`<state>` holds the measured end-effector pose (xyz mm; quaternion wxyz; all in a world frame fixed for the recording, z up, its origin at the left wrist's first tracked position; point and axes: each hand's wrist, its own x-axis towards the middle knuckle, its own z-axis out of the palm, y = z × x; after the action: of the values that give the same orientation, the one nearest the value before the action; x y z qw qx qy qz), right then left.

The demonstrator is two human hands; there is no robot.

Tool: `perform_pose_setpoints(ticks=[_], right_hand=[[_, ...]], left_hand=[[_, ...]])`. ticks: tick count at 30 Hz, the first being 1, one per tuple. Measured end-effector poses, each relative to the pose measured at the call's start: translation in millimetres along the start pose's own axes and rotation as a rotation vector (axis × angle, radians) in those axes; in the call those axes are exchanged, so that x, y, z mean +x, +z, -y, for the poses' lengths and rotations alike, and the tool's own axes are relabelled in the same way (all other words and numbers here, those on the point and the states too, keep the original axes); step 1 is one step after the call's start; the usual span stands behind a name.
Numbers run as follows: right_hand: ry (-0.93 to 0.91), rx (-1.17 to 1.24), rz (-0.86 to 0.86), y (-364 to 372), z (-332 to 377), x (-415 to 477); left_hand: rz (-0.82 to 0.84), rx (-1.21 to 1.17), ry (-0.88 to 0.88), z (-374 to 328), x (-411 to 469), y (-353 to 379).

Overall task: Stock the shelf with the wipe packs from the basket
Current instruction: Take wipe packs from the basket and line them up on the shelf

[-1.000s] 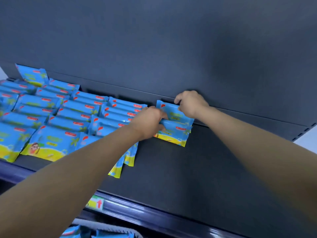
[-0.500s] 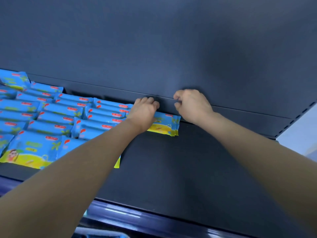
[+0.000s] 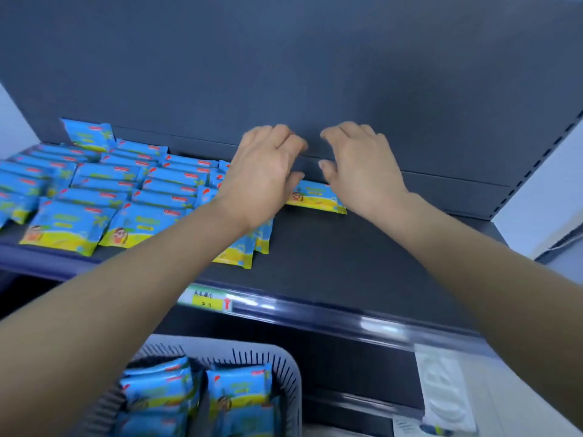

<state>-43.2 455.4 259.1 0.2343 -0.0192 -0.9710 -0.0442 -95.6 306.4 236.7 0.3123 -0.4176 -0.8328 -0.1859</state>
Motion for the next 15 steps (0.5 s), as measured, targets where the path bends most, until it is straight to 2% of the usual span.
perform_pose_setpoints(ticks=[5,9,12,15], right_hand=[[-0.026,0.023,-0.058,-23,61,-47],[-0.031,0.094,-0.038,-18,109,-89],[-0.038,0.115,0.015,3,143,-122],[-0.065,0.149,0.12,37,171,-154]], left_hand=[[-0.041,0.001,0.02,2,-66,-65],[0.001,-0.037,-0.009,8,-129,-88],[0.08,-0.063,-0.041,15,-185,-90],[0.241,-0.065,-0.078,29,-242,-75]])
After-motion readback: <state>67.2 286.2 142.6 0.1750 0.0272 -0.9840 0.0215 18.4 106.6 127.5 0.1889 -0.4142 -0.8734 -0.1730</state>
